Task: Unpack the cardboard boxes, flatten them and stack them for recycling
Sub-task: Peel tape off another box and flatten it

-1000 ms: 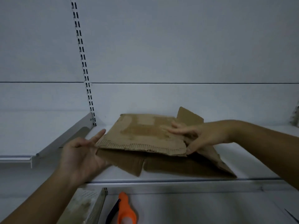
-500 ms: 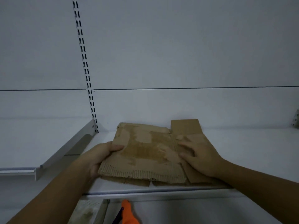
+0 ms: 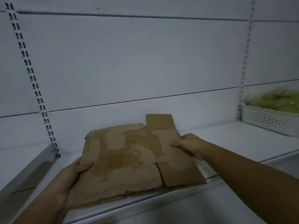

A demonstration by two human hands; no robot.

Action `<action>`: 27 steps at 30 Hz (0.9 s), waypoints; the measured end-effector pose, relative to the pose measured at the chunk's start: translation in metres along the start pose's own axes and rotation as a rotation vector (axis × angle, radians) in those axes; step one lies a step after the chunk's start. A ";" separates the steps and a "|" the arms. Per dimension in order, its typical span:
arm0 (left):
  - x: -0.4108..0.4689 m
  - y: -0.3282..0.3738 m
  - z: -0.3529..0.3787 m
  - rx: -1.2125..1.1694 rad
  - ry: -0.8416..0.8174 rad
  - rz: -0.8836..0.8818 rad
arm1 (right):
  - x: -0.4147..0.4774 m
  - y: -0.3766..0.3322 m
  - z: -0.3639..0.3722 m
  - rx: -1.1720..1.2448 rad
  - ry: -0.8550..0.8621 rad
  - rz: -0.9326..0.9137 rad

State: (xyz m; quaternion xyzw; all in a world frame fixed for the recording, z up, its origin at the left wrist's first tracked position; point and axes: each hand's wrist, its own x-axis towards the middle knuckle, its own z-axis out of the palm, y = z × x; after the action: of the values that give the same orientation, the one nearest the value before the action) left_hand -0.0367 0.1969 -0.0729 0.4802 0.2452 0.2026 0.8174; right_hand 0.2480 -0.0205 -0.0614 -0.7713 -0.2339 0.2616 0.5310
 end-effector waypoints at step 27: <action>0.108 -0.299 0.666 0.261 -0.794 -0.265 | -0.262 0.240 -0.602 -0.032 0.881 0.244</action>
State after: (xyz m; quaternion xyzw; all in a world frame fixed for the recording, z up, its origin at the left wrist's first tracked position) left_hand 0.4748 -0.3353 -0.0806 0.5844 -0.0049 -0.1370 0.7998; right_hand 0.4628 -0.6860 -0.0669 -0.8389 0.1029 -0.0346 0.5334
